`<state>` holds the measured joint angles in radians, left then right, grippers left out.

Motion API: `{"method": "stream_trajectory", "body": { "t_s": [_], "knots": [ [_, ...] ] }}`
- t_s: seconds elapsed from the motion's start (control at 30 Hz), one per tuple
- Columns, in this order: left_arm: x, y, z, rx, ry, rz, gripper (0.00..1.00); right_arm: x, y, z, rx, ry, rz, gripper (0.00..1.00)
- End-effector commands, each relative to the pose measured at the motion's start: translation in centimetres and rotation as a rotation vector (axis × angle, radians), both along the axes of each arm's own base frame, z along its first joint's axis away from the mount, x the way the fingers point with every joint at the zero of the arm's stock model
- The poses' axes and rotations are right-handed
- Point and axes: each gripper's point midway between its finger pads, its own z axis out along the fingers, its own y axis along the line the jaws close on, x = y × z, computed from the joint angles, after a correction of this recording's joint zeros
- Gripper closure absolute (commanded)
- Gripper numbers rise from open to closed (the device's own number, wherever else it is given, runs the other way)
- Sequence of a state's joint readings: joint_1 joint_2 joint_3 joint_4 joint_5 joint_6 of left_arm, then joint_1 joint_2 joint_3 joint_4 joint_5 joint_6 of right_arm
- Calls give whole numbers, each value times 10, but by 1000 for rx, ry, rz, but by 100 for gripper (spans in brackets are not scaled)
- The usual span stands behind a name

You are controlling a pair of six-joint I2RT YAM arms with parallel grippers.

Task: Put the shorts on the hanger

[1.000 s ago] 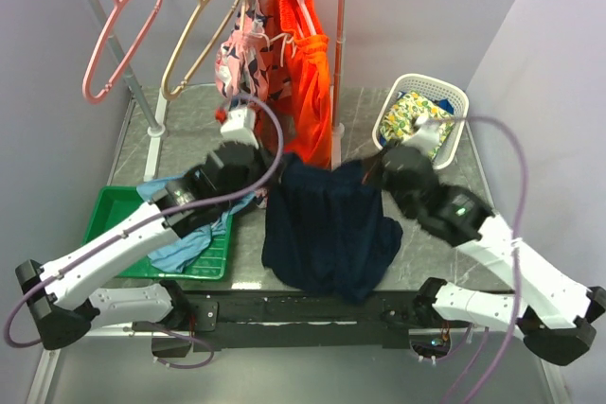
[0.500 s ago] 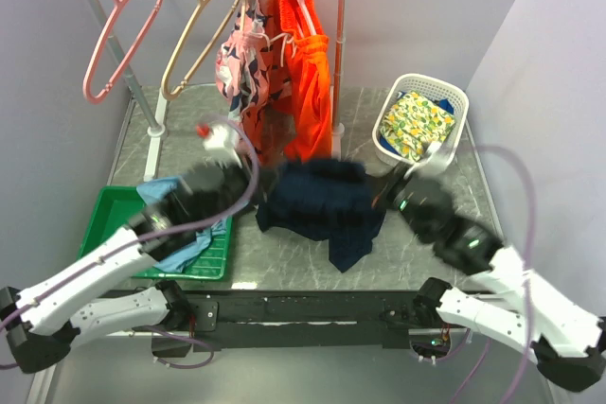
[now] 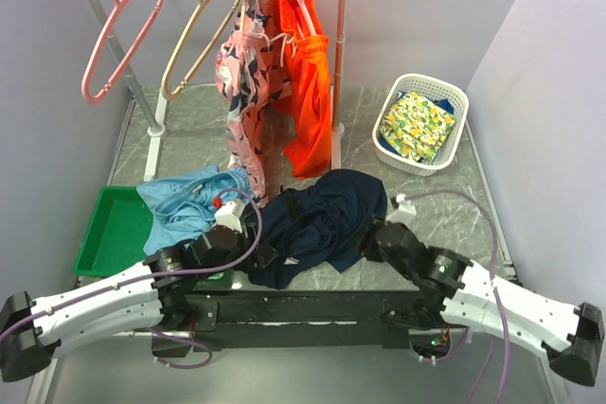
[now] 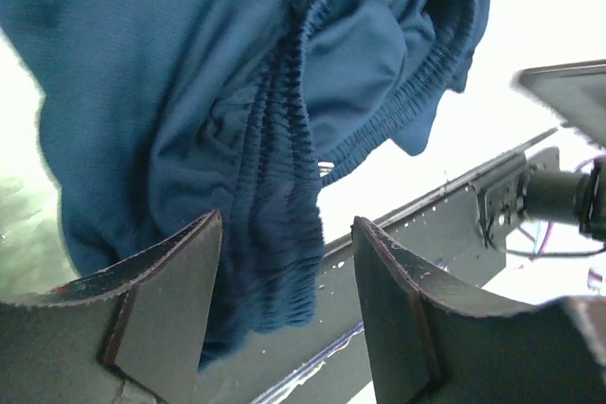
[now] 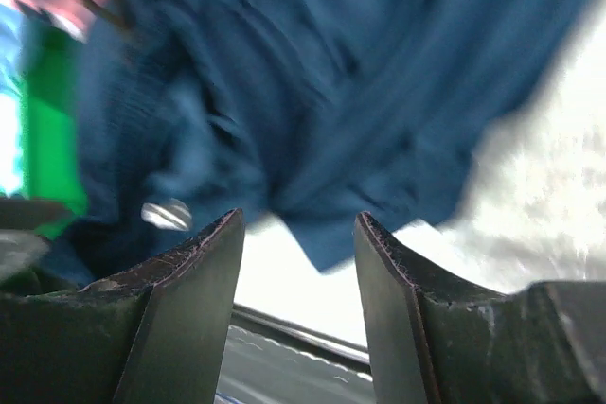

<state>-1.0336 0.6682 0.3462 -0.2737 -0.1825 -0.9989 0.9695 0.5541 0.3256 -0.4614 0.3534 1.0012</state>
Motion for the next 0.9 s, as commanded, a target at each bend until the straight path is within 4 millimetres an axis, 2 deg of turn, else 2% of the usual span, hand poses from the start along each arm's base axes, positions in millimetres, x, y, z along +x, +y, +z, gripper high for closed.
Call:
{"method": "stream_trajectory", "body": {
  "t_s": [0.0,0.03,0.07,0.1,0.13,0.17,0.23,0.27,0.33,0.43,0.47,0.53,0.7,0.87],
  "knots": [
    [12,9,31,21,-22,94,37,33,9,49,-130,-149,-20,42],
    [11,13,40,43,-22,92,37,40,18,65,-133,-174,-10,42],
    [11,15,41,69,-16,93,37,45,23,58,-197,-158,-3,42],
    [10,17,41,95,-9,92,37,52,22,60,-245,-174,-9,42],
    [5,27,33,162,17,96,37,59,29,70,-249,-189,-9,42],
    [5,28,35,190,29,101,37,64,34,65,-290,-183,1,42],
    [-7,25,33,207,62,90,39,72,43,70,-325,-206,27,42],
    [-17,24,24,231,107,86,41,76,47,64,-351,-199,39,42],
    [-27,22,15,255,146,87,44,80,56,65,-362,-202,78,42],
    [-45,15,3,286,170,89,42,87,66,61,-374,-204,114,41],
    [-51,12,-2,296,181,95,40,89,67,54,-399,-190,117,41],
    [-54,12,-9,316,193,106,38,93,66,45,-437,-174,116,41],
    [-53,-3,-20,297,186,104,25,96,71,33,-447,-157,136,42],
    [-46,-8,-24,346,162,135,25,99,63,18,-476,-124,104,44]
  ]
}}
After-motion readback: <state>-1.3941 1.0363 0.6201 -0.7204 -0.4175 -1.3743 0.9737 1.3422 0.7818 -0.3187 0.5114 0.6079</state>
